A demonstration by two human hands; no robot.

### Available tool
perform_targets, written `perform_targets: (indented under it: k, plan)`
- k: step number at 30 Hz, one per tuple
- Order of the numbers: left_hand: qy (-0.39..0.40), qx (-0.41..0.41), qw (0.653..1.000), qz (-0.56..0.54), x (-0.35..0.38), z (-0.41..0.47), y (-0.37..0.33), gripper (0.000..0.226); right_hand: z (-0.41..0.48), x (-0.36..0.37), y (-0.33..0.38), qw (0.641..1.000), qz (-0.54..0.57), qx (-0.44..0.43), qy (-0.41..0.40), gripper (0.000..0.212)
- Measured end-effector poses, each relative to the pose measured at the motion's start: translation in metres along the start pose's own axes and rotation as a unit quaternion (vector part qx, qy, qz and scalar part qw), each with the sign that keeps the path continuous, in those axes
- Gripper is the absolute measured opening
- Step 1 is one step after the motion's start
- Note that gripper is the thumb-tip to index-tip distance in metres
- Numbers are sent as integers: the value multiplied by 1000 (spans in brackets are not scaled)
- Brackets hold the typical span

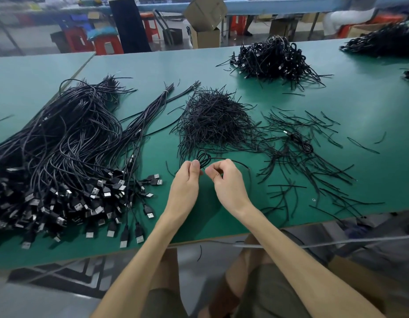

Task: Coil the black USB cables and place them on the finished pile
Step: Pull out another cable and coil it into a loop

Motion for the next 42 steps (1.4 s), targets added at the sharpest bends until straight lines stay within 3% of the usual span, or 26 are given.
perform_targets:
  k: [9,19,27,30,35,39,42]
  plan:
    - [0,-5,1000,-18,2,-5,-9,48,-2,0,0,999,5,-23,31,25]
    - [9,17,1000,14,3,-9,-14,60,-4,-11,6,990,88,4,107,22]
    - [-2,-5,1000,-29,3,-8,-14,40,-4,-14,-2,991,81,-22,108,25]
    - [2,-8,998,-59,0,-8,-13,40,-4,-13,-6,991,79,-14,108,14]
    - [35,-1,996,-78,0,-5,-12,38,2,-19,-3,984,122,-43,124,61]
    - [73,4,993,-96,1,-6,-10,34,7,-20,-4,975,119,-44,182,46]
    - [80,-3,991,-108,0,-7,-12,37,7,-21,-8,986,56,-61,146,36]
Point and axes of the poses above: each hand's wrist, its own z-axis towards the middle knuckle, its own x-axis out of the palm, y = z × x, the point moved 2 cm from there along z, towards the middle knuckle, and after that the axes turned 9 degrees about -z, right-handed, at the moved point
